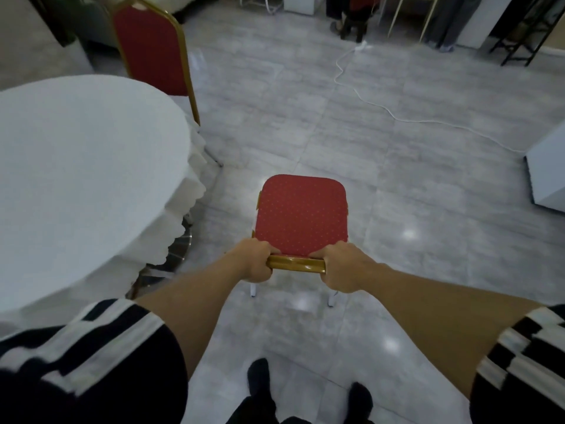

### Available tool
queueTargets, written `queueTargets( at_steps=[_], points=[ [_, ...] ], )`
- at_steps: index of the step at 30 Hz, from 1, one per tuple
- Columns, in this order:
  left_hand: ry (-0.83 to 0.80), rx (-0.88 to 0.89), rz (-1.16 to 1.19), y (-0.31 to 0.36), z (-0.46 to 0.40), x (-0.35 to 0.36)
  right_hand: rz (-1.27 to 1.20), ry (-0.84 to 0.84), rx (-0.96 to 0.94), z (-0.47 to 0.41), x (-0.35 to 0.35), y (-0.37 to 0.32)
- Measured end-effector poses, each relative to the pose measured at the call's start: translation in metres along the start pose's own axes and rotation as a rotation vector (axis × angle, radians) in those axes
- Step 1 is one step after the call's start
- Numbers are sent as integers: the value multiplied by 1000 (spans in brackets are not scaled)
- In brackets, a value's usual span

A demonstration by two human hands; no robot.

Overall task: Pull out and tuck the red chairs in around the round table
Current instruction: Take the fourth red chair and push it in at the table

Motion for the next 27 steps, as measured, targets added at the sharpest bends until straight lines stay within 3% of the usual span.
queueTargets(
  at_steps=[14,27],
  points=[
    [85,-314,90,98,9,36,174,-114,-297,18,-34,73],
    [175,-486,199,127,-33,31,266,-198,-469,-25,-72,110]
  ],
)
Point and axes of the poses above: each hand's wrist, its own z-axis away from the middle knuckle, its own x-axis out of the palm, y = z × x, the point moved 3 cm from there along -z, towards the middle knuckle, and after that the axes turned 7 degrees about y, right-handed, at the moved point
